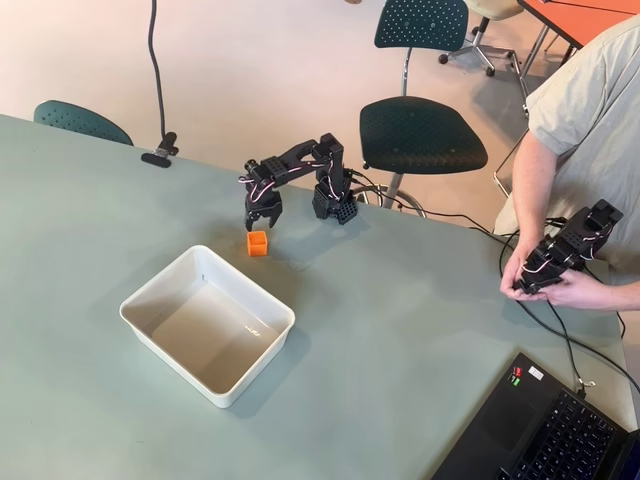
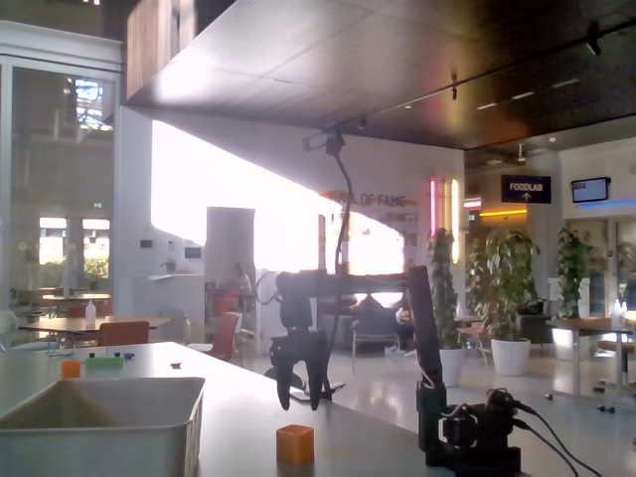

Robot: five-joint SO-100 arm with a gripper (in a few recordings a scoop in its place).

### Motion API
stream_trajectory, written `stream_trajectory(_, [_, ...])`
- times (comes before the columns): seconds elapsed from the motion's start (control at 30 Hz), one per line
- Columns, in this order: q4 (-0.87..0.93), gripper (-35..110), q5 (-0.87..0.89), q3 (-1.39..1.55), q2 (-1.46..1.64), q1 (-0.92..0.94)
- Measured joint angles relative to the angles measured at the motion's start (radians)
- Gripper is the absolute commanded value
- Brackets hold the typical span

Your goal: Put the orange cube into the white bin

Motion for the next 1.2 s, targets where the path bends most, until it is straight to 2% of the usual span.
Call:
stream_trajectory(0.27, [0.031,53,0.0,0.0,-0.041,0.029])
stream_trajectory(0.7, [0.031,65,0.0,0.0,-0.041,0.041])
stream_trajectory(1.2, [-0.018,66,0.0,-0.006,-0.172,0.026])
